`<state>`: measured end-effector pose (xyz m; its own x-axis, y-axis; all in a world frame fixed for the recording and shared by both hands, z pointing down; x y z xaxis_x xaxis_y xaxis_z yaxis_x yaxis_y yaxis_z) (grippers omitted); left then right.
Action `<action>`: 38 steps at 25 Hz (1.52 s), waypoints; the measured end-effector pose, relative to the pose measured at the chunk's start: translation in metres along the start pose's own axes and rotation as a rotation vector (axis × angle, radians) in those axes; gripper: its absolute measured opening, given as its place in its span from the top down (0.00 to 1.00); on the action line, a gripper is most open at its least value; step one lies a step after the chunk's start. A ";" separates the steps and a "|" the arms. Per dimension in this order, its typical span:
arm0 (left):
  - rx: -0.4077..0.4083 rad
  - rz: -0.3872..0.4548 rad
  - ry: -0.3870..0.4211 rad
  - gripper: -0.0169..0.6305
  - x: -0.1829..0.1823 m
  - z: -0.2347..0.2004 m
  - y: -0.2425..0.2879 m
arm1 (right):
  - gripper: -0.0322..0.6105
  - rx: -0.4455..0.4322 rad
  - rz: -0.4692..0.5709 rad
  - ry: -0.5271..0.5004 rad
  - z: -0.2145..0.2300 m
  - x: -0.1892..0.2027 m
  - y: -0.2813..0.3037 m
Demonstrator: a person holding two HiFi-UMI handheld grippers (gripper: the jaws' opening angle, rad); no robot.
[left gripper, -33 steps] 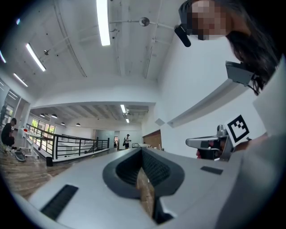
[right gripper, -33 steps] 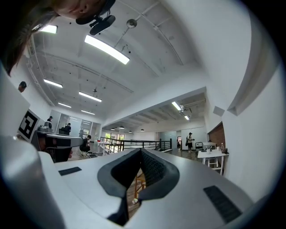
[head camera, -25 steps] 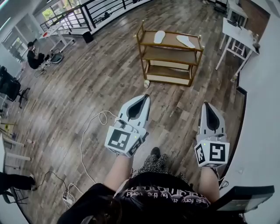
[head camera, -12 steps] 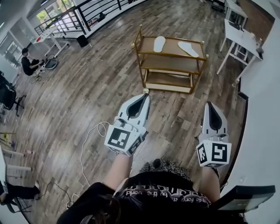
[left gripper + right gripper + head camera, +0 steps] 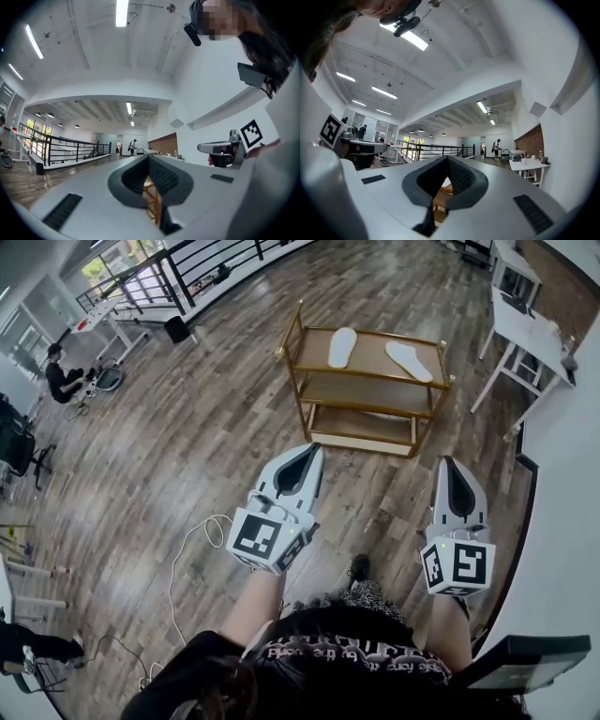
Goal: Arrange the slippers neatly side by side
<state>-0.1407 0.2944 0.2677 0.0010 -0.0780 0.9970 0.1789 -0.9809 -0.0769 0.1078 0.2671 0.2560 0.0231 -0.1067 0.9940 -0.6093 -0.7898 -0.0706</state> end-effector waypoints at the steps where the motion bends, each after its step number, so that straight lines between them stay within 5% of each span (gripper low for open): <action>1: -0.008 0.000 0.006 0.99 0.000 -0.001 0.012 | 0.95 -0.006 0.001 -0.001 0.009 0.001 0.010; 18: -0.043 -0.020 0.030 0.99 0.013 -0.016 0.171 | 0.95 -0.076 -0.010 0.007 0.121 0.025 0.142; 38: 0.043 -0.042 0.017 0.98 0.038 -0.131 0.376 | 0.95 0.024 -0.043 -0.013 0.184 0.046 0.339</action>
<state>-0.2022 -0.1011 0.2752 -0.0239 -0.0405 0.9989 0.2204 -0.9748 -0.0342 0.0483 -0.1168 0.2620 0.0589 -0.0803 0.9950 -0.5882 -0.8081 -0.0304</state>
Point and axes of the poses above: the fingertips, and each gripper's own axes: y forward along the fingers, z to its right, x out of its underside, the point moved 6 cm from there along -y, backward along the fingers, and after that the axes turned 12 degrees about -x, right-handed, at the moved point
